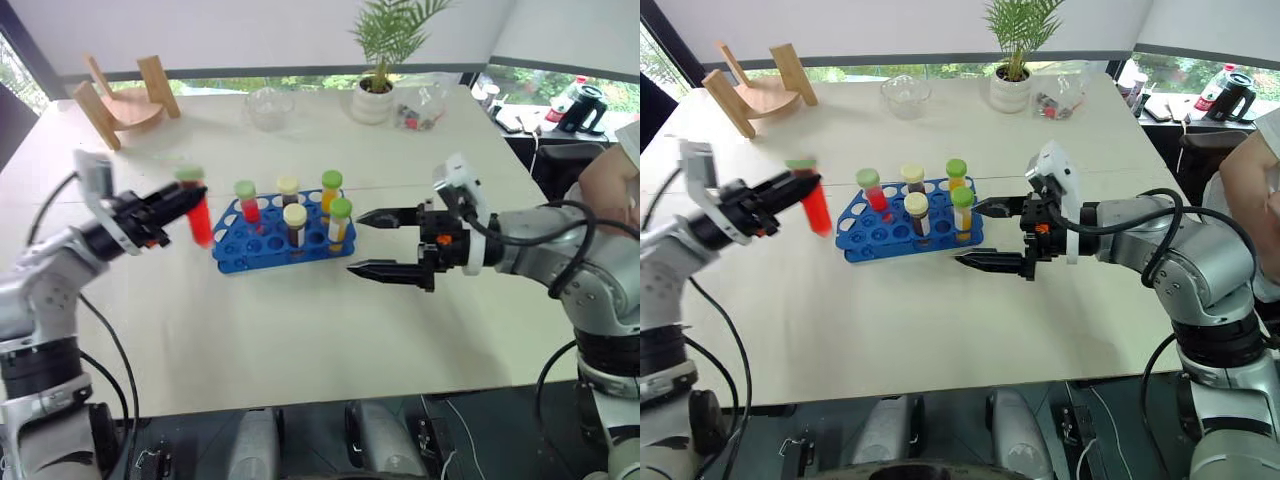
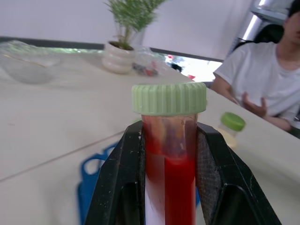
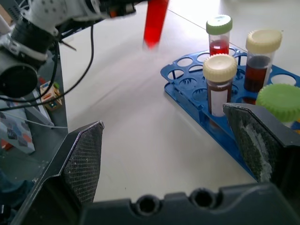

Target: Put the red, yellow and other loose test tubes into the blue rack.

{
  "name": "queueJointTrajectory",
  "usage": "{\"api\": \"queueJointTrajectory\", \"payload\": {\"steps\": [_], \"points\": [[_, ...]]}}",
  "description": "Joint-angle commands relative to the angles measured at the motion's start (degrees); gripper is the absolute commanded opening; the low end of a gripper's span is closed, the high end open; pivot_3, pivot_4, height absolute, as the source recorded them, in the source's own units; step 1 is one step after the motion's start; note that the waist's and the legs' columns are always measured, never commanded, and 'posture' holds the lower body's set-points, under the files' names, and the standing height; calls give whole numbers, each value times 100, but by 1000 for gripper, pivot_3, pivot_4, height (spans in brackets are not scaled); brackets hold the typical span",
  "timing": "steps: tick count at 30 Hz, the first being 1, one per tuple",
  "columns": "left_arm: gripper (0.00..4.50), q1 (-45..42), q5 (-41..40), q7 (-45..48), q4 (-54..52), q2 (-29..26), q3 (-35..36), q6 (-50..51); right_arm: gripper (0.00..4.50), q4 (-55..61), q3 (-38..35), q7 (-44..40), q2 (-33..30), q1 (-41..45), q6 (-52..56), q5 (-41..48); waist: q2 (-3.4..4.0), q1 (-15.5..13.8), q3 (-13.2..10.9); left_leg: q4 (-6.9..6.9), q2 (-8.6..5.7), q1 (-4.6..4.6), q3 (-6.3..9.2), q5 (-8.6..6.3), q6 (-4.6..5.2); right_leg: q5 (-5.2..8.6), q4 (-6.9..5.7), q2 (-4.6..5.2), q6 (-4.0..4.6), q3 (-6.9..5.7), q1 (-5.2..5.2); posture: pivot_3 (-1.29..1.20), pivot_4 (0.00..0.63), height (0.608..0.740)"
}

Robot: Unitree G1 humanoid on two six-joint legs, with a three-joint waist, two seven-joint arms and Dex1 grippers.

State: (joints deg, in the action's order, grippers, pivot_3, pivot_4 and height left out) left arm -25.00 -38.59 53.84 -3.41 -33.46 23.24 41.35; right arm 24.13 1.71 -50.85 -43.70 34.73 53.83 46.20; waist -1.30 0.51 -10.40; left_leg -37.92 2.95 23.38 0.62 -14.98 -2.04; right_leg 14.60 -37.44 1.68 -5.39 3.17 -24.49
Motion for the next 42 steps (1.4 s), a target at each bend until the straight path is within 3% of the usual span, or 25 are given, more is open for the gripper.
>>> {"api": "queueJointTrajectory", "payload": {"steps": [1, 20, 42], "points": [[849, -50, 154, -22, -138, 132, -377, -506, 4500, -40, -53, -34, 48, 166, -145, -65, 0, 16, 0, 0, -1, 0, -1, 0, 0, 0, 3, 0, 0, 1, 2, 0, 150, 740], [849, -349, 1126, -106, 997, 703, -1359, -2653, 4500, 115, -154, 271, 171, 98, -121, -75, 2, 20, 0, 3, 0, -2, 2, -2, 3, 0, 5, -6, 0, 1, 1, 0, 150, 740], [849, 572, 1143, -690, 253, 889, -1276, -3061, 4500, -234, -71, 342, 448, 356, -215, -205, 3, 41, 0, 4, 2, -3, 2, -2, 4, 0, 5, -6, 0, 1, 1, 0, 150, 740]]}}
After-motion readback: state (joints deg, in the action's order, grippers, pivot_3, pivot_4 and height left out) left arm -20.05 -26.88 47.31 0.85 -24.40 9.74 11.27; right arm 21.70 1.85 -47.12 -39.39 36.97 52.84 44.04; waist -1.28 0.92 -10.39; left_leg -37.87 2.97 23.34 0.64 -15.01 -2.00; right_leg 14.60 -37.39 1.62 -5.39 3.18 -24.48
